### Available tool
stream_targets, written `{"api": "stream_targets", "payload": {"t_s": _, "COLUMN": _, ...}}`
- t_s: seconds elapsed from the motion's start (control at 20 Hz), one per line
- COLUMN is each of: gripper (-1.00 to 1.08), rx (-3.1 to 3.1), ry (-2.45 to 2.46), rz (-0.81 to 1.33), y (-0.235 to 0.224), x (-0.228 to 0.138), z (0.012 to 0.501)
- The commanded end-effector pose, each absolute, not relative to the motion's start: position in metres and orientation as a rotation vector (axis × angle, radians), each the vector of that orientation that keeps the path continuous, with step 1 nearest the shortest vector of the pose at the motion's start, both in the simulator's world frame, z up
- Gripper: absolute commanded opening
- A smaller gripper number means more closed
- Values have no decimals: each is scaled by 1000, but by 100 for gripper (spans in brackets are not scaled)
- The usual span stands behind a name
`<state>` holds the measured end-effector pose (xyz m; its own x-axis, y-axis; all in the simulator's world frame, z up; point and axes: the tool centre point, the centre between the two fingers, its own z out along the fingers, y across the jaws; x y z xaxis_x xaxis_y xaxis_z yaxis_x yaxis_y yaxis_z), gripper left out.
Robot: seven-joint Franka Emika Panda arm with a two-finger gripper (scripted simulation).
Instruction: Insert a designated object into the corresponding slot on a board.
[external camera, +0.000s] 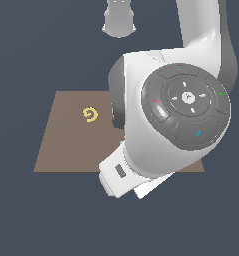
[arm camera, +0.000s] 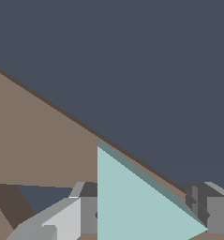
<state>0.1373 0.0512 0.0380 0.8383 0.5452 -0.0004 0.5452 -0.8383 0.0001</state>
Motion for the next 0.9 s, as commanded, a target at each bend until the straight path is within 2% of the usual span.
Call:
{"api": "stream_targets", "payload": {"t_s": 0.0, "gripper": -100, "rx": 2961, "ry": 1048, "rz": 0, "y": 63, "x": 132, "z": 39}}
{"api": "stream_targets", "payload": {"t_s": 0.85, "gripper": -100, "rx": 2659, "ry": 1673, "rz": -2, "y": 101, "x": 93, "z": 41}}
